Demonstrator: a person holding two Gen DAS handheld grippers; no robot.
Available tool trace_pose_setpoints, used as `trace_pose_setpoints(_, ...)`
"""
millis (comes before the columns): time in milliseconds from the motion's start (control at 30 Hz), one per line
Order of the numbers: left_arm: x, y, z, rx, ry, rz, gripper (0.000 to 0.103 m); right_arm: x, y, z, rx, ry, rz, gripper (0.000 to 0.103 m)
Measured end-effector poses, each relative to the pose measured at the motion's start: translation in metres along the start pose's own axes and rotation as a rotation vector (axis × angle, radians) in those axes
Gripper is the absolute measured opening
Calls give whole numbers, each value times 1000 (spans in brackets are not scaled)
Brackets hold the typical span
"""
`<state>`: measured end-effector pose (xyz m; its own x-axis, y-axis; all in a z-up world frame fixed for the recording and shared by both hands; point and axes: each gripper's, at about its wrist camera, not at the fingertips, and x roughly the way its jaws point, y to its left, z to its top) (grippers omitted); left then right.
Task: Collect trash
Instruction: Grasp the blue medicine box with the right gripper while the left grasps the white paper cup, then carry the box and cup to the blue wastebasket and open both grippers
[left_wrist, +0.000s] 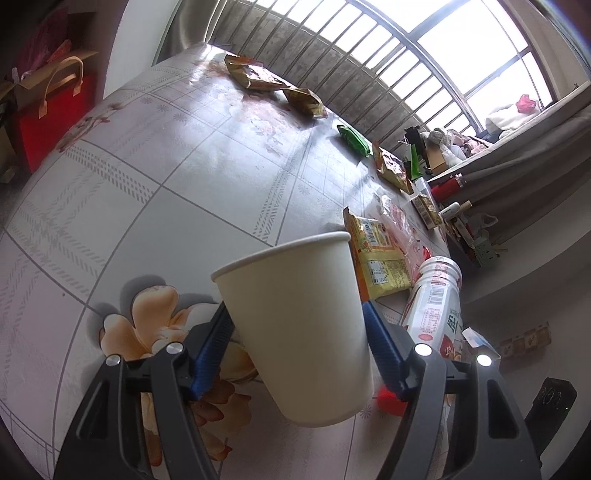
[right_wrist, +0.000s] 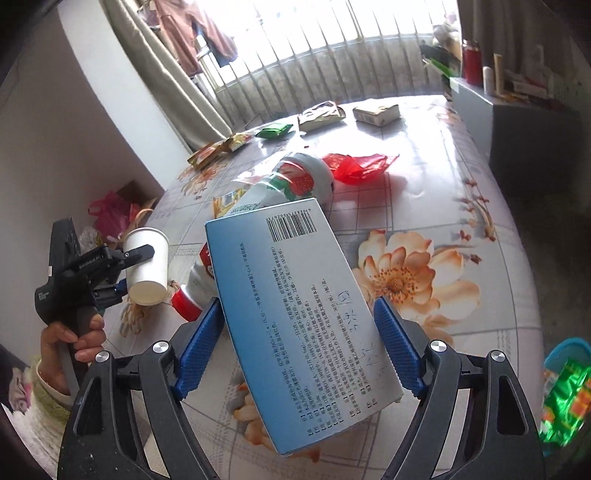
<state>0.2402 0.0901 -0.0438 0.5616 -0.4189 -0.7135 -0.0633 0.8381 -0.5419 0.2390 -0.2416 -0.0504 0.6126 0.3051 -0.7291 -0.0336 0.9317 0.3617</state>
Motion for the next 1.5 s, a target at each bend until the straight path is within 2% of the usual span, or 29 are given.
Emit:
trace_pose_setpoints(100,-8,-1,-3,12,-16,-9,68,-6,-5,-9,69,-3,-6,77)
trace_pose_setpoints(367,-23,-1,-11,24,-26,-29,68,-22,-19,-27,227,-21,44,76)
trace_pose_setpoints(700,-44,-8,-20,73,-50,-57,68,-36,-28,-44,326,-38,52,75)
trace_pose_setpoints(800,-47,-12,-22,103,-46,-46,68,-40,-28,-48,331,-32,-3,75)
trace_pose_setpoints(967,-50,-18,-28,129,-45,-36,68,-40,-21,-53,242,2,-207,76)
trace_pose_setpoints(1000,-51,-20,-30,134,-48,-39,68,-38,-21,-54,231,10,-220,76)
trace_pose_setpoints(1500,-57,-53,-78,314,-53,-46,68,-24,-18,-67,211,88,-247,85)
